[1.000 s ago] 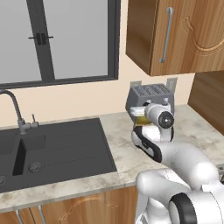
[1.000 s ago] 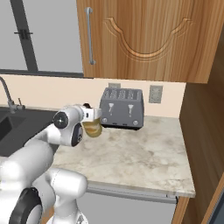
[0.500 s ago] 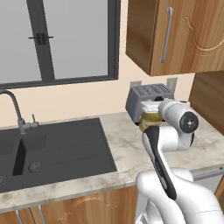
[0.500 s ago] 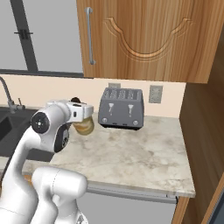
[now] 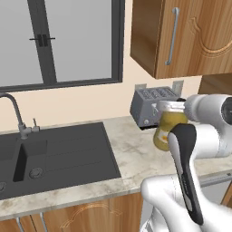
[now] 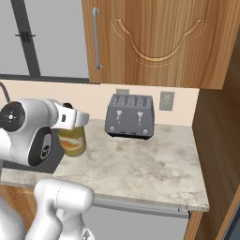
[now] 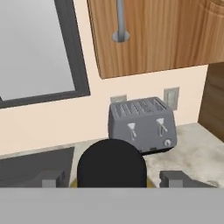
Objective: Move the drinks to the dining counter.
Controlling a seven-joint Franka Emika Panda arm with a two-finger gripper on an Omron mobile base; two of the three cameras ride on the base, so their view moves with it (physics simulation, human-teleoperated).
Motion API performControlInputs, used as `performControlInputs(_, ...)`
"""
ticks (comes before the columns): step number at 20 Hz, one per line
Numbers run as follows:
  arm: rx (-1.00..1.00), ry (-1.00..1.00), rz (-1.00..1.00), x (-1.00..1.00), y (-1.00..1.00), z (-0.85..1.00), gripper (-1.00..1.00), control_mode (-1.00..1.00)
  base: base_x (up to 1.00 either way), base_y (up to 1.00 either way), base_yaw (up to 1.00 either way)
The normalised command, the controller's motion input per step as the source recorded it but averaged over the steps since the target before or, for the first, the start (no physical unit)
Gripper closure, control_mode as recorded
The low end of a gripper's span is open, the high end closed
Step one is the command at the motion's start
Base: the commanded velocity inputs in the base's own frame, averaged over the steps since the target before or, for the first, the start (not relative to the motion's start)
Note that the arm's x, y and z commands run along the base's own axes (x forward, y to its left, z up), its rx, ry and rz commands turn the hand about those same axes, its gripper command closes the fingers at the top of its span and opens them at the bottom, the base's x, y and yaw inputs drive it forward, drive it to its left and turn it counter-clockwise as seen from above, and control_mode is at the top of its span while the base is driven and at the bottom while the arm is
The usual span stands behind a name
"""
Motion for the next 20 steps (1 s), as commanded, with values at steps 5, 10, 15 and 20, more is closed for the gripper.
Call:
performControlInputs(5,0.0,0.01,0.0,-0.28,0.0,0.0,1.0,-1.0,0.0,0.0,0.0)
performControlInputs(10,0.0,0.0,0.0,-0.18,0.0,0.0,1.0,1.0,-0.36,0.0,0.05)
performControlInputs(15,0.0,0.0,0.0,0.0,0.0,0.0,1.0,1.0,-1.0,0.0,0.42)
performControlInputs(20,0.0,0.0,0.0,0.0,0.0,0.0,1.0,1.0,-0.94,0.0,0.59)
